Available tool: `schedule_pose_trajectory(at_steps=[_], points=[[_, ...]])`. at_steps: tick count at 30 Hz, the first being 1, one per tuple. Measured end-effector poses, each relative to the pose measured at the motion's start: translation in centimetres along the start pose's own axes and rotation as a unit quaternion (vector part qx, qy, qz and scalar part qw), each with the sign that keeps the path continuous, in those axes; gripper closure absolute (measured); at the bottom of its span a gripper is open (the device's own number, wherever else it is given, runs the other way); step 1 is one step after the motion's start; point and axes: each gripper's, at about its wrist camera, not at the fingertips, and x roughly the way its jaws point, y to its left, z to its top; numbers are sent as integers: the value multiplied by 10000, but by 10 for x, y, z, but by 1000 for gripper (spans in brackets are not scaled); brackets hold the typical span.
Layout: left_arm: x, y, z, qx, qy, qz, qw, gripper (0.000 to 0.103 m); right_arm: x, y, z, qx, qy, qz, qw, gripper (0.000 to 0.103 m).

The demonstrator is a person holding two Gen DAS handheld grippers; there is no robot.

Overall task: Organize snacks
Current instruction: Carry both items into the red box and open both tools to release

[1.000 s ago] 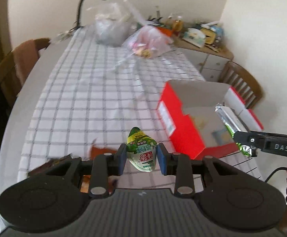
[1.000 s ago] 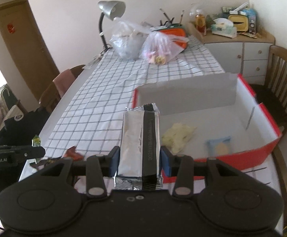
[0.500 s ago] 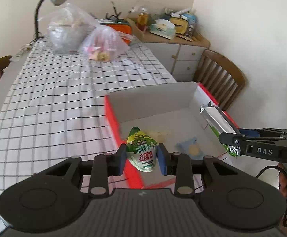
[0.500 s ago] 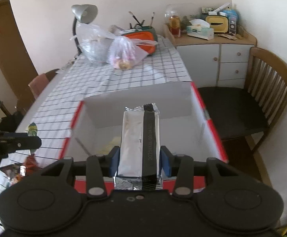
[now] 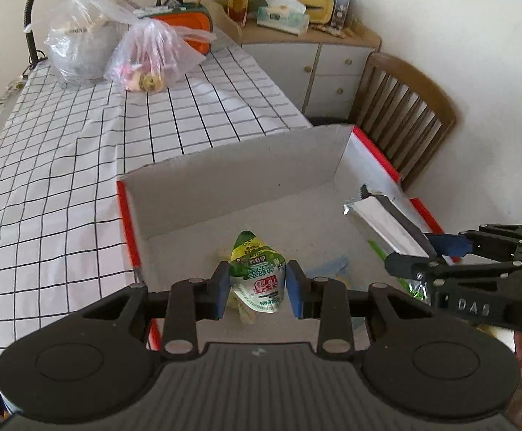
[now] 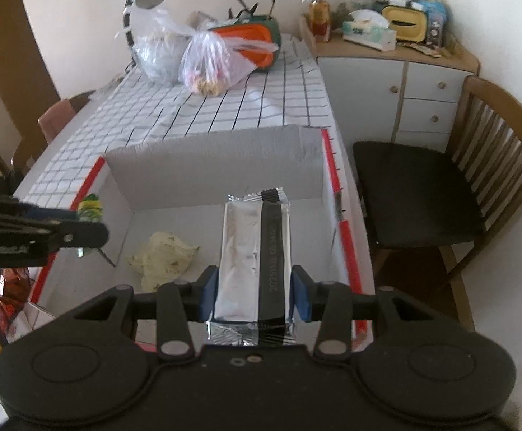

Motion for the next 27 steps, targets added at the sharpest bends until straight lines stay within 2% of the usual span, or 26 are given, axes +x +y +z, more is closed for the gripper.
schedule_pose_trajectory(at_steps=[6,12,20,27], points=[[30,-4,11,34,404,116,9991,71,27,7,8,-319,449,134,9984,61],[56,0,18,-4,750,190,9970,70,45,7,13,-426,715,176,9964,61],[78,0,20,38,1118,267,9934,70,58,12,15,-564,893,191,9942,61],[87,-1,18,82,1279,316,9912,69,65,11,13,-574,985,171,9933,61]])
